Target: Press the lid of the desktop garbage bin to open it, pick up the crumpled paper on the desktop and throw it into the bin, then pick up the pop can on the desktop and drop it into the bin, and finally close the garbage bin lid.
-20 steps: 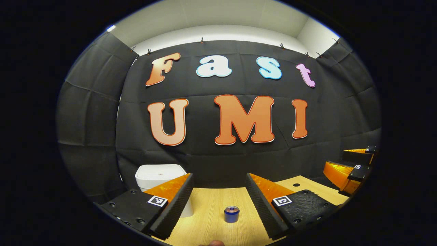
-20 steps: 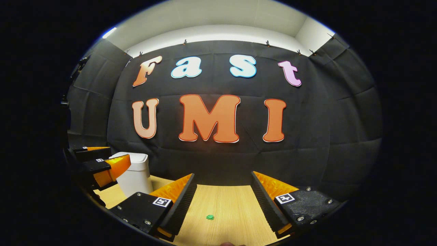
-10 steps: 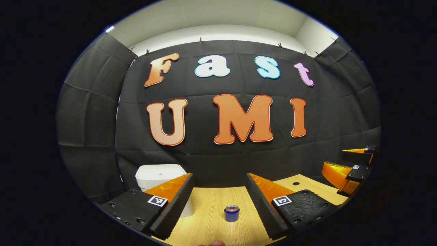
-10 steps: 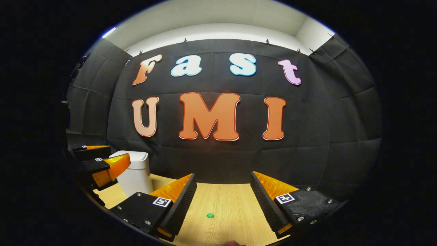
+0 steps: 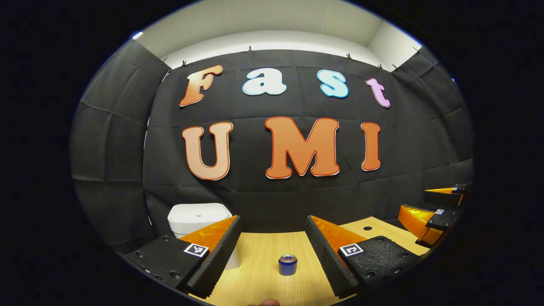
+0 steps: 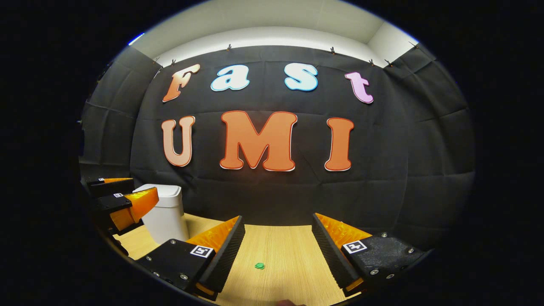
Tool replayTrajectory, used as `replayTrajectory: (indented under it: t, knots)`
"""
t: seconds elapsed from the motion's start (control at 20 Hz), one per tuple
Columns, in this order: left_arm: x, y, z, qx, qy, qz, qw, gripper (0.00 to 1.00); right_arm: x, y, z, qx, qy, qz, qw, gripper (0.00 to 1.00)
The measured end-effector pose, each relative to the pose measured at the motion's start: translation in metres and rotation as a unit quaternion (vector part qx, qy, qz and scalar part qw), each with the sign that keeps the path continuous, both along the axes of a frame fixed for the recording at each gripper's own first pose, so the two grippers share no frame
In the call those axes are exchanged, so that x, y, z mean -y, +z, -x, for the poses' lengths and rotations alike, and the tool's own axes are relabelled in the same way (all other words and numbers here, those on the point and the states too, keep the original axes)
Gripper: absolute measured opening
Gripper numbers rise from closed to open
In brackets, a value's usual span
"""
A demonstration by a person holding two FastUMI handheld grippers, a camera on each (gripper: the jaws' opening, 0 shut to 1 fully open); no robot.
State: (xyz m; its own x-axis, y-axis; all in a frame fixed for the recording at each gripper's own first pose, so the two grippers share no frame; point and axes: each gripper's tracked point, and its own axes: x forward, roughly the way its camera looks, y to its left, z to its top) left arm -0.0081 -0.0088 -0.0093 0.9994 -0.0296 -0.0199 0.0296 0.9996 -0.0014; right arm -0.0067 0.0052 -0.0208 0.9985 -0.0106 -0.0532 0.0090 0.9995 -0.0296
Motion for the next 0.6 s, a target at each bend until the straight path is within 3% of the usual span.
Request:
replayTrajectory:
  t: [0.4, 0.6]
  knots:
    - [-0.008, 0.000, -0.001, 0.001, 0.004, -0.002, 1.000, 0.96, -0.003, -0.003, -0.001, -0.006, -0.003, 0.008, 1.000, 0.94]
    - [-0.016, -0.006, -0.004, -0.005, 0.005, 0.007, 1.000, 0.96, -0.004, -0.007, -0.007, -0.012, -0.005, -0.012, 1.000, 0.94]
